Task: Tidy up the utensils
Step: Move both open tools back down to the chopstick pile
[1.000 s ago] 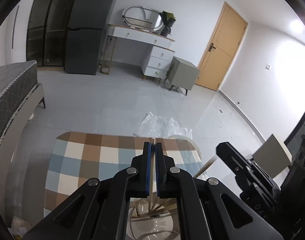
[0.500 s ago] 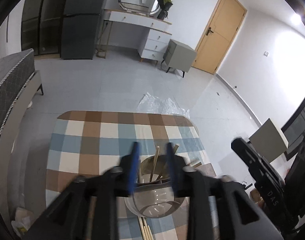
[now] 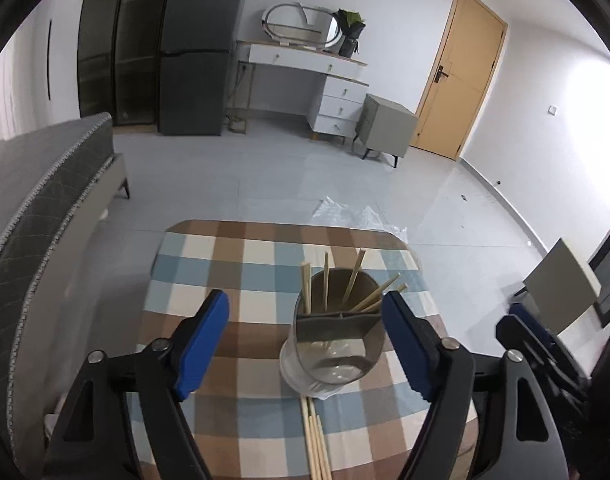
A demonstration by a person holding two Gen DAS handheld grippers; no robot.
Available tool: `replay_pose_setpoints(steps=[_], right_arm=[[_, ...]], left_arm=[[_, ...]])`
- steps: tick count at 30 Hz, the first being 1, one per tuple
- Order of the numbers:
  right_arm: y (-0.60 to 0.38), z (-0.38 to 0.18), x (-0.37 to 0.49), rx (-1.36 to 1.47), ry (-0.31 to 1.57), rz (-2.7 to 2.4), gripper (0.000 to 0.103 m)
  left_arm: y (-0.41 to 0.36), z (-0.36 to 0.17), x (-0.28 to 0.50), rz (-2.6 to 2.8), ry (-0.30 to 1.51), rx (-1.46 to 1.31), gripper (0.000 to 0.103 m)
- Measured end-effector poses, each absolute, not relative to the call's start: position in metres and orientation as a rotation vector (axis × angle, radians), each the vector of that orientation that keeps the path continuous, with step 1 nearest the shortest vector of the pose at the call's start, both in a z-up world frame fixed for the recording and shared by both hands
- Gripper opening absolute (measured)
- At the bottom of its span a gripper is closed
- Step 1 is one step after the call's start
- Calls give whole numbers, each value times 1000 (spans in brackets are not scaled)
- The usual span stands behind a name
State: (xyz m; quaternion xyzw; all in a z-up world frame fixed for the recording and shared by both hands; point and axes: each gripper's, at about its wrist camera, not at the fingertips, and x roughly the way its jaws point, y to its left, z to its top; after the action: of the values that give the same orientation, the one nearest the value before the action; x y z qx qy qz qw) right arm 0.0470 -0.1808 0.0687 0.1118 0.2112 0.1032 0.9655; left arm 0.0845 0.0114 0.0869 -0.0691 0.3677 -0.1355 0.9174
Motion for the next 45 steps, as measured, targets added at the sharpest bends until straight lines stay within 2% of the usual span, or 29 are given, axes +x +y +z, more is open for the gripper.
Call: replay_pose_setpoints(steps=[8,11,17,20,25,35,45], right_arm=[[-178,68,20,209,405,198,84],[-177,66,11,208,397,191,88],[-173,57,-2,196,391,199,90],[-172,51,-9,191,388,191,95],[-173,36,-16,197,412,175,96],[-171,5,-25,173,462,166,99],[-162,-28,-10,170,607,205,99]], left_arm=[[14,85,52,-258,675,-127,79],[17,83,39,-233,645,-116,87],[21,71,26,-213,649,-124,89],[20,67,18,-204,631,-107,89],[19,61,3,-195,603,-84,96],[21,34,-8,-159,615,-87,96],[18,-9,0,-130,707,-80,96]])
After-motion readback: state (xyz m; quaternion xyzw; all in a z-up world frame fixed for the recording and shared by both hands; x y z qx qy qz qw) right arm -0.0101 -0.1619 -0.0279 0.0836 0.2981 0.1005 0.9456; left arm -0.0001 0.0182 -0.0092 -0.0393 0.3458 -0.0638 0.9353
